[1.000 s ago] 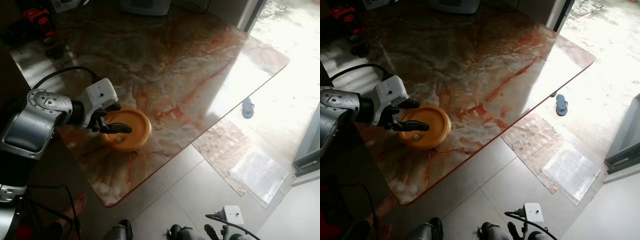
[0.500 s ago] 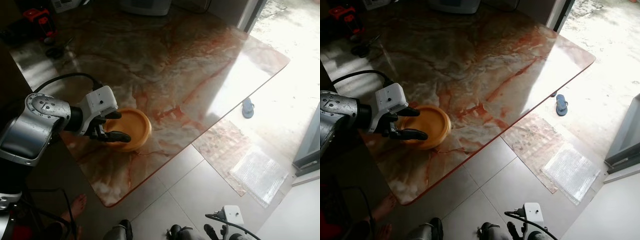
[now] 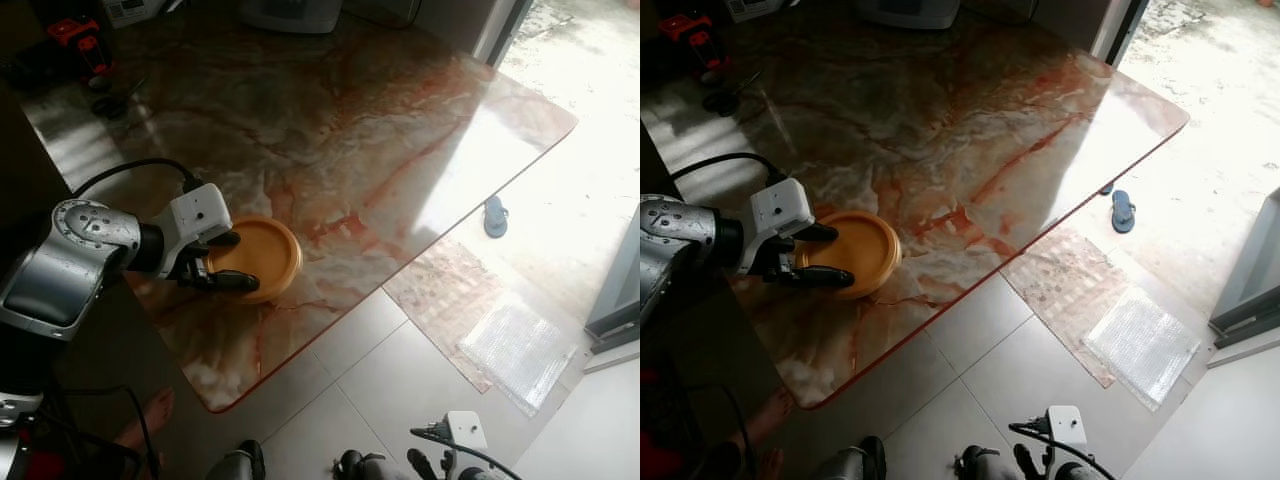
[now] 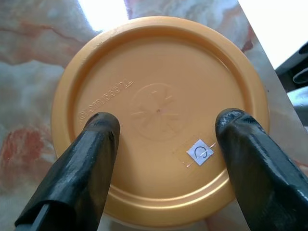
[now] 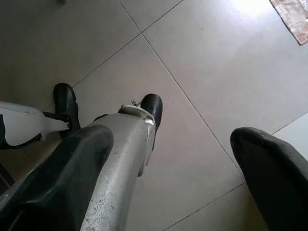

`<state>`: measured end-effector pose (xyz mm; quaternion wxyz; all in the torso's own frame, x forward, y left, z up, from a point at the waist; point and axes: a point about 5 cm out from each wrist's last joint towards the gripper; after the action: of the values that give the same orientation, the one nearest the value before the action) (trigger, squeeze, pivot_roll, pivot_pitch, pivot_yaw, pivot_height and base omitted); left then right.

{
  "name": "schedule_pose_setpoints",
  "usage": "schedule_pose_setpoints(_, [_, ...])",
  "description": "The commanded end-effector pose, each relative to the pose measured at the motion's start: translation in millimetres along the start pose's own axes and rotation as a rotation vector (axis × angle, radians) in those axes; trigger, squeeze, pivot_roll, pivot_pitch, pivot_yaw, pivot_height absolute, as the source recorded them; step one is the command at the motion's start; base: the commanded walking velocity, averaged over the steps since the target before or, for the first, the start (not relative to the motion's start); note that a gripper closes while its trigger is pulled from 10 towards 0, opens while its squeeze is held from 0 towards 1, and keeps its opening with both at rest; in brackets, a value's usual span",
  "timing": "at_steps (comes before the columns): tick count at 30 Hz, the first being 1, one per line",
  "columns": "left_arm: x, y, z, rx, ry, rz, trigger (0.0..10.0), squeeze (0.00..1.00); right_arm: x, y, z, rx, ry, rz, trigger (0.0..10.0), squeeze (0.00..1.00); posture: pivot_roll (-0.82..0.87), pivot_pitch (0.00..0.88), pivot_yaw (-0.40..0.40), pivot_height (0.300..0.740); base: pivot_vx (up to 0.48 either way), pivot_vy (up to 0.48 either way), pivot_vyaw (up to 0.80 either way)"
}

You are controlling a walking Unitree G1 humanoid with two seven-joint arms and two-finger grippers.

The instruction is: Restocking fridge

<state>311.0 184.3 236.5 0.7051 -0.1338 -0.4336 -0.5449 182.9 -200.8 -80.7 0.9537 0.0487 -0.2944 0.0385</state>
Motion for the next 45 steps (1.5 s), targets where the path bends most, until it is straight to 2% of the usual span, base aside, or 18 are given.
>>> schedule_pose_setpoints(1, [-12, -3.1, -1.0, -0.032, 0.067, -0.011, 10.0, 0.00, -13, -0.1, 2.1, 0.000, 0.039, -0.026, 10.0, 0.00, 0.07, 0.220, -0.077, 0.740, 0.000, 0.000, 0.00])
schedule_pose_setpoints(8, [-18, -4.3, 4.1, -0.105, 0.078, -0.055, 10.0, 0.00, -13, -0.7, 2.4, 0.009, 0.042, -0.029, 10.0, 0.00, 0.07, 0.224, -0.082, 0.740, 0.000, 0.000, 0.00])
schedule_pose_setpoints(14, [-18, -4.7, 5.2, -0.127, 0.061, -0.092, 10.0, 0.00, -13, -1.4, 2.6, 0.009, 0.043, -0.026, 10.0, 0.00, 0.06, 0.224, -0.085, 0.740, 0.000, 0.000, 0.00])
schedule_pose_setpoints(15, [-19, -3.8, 6.5, -0.138, 0.057, -0.148, 10.0, 0.00, -13, -2.0, 2.8, 0.009, 0.044, -0.024, 10.0, 0.00, 0.06, 0.223, -0.088, 0.740, 0.000, 0.000, 0.00])
schedule_pose_setpoints(19, [-19, -2.7, 6.7, -0.136, 0.066, -0.185, 10.0, 0.00, -13, -2.6, 2.9, 0.009, 0.043, -0.022, 10.0, 0.00, 0.06, 0.223, -0.090, 0.740, 0.000, 0.000, 0.00])
schedule_pose_setpoints(20, [-20, -1.9, 6.2, -0.126, 0.075, -0.201, 10.0, 0.00, -13, -2.8, 3.0, 0.009, 0.043, -0.021, 10.0, 0.00, 0.06, 0.224, -0.091, 0.740, 0.000, 0.000, 0.00])
schedule_pose_setpoints(21, [-21, 0.1, 4.4, -0.094, 0.091, -0.256, 10.0, 0.00, -12, -3.1, 3.0, 0.010, 0.043, -0.019, 10.0, 0.00, 0.06, 0.224, -0.094, 0.740, 0.000, 0.000, 0.00])
schedule_pose_setpoints(24, [-20, 0.8, 3.6, -0.082, 0.097, -0.283, 10.0, 0.00, -12, -3.2, 3.1, 0.010, 0.043, -0.018, 10.0, 0.00, 0.06, 0.224, -0.094, 0.740, 0.000, 0.000, 0.00])
schedule_pose_setpoints(27, [-13, 8.1, -0.2, 0.015, 0.100, -0.394, 10.0, 0.00, -12, -3.7, 3.2, 0.010, 0.045, -0.016, 10.0, 0.00, 0.06, 0.224, -0.096, 0.740, 0.000, 0.000, 0.00])
schedule_pose_setpoints(28, [-13, 8.1, -0.2, 0.015, 0.100, -0.394, 10.0, 0.00, -12, -3.7, 3.2, 0.010, 0.045, -0.016, 10.0, 0.00, 0.06, 0.224, -0.096, 0.740, 0.000, 0.000, 0.00])
schedule_pose_setpoints(29, [-7, 11.8, -1.9, 0.061, 0.086, -0.437, 10.0, 0.00, -12, -3.7, 3.2, 0.010, 0.046, -0.015, 10.0, 0.00, 0.06, 0.223, -0.097, 0.740, 0.000, 0.000, 0.00])
schedule_pose_setpoints(33, [-4, 11.6, -3.0, 0.071, 0.055, -0.444, 10.0, 0.00, -12, -3.6, 3.1, 0.011, 0.046, -0.014, 10.0, 0.00, 0.06, 0.223, -0.098, 0.740, 0.000, 0.000, 0.00])
schedule_pose_setpoints(36, [8, 9.0, -1.2, 0.082, -0.052, -0.429, 10.0, 0.00, -12, -3.3, 3.1, 0.013, 0.044, -0.015, 10.0, 0.00, 0.06, 0.223, -0.097, 0.740, 0.000, 0.000, 0.00])
schedule_pose_setpoints(37, [15, 9.6, 1.7, 0.110, -0.117, -0.411, 10.0, 0.00, -12, -3.3, 3.1, 0.013, 0.044, -0.015, 10.0, 0.00, 0.06, 0.223, -0.096, 0.740, 0.000, 0.000, 0.00])
schedule_pose_setpoints(39, [21, 11.2, 4.3, 0.149, -0.183, -0.385, 10.0, 0.00, -12, -3.3, 3.1, 0.013, 0.044, -0.016, 10.0, 0.00, 0.06, 0.223, -0.096, 0.740, 0.000, 0.000, 0.00])
schedule_pose_setpoints(40, [21, 11.2, 4.3, 0.149, -0.183, -0.385, 10.0, 0.00, -12, -3.3, 3.1, 0.013, 0.044, -0.016, 10.0, 0.00, 0.06, 0.223, -0.096, 0.740, 0.000, 0.000, 0.00])
schedule_pose_setpoints(43, [38, 19.9, 13.5, 0.319, -0.360, -0.269, 10.0, 0.00, -13, -3.2, 3.1, 0.014, 0.044, -0.017, 10.0, 0.00, 0.06, 0.223, -0.095, 0.740, 0.000, 0.000, 0.00])
schedule_pose_setpoints(45, [39, 22.8, 16.3, 0.371, -0.387, -0.242, 10.0, 0.00, -13, -3.1, 3.1, 0.015, 0.045, -0.017, 10.0, 0.00, 0.06, 0.223, -0.095, 0.740, 0.000, 0.000, 0.00])
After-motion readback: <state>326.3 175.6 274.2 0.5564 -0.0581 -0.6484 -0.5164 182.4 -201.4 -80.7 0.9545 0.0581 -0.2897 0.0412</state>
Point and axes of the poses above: a point about 5 cm out from each wrist's last joint towards the gripper, its own z axis pointing back from the gripper into the wrist, its own x axis along the axis of the wrist's last joint, y = z × x, and after that the axes turned 5 degrees about z, right-handed
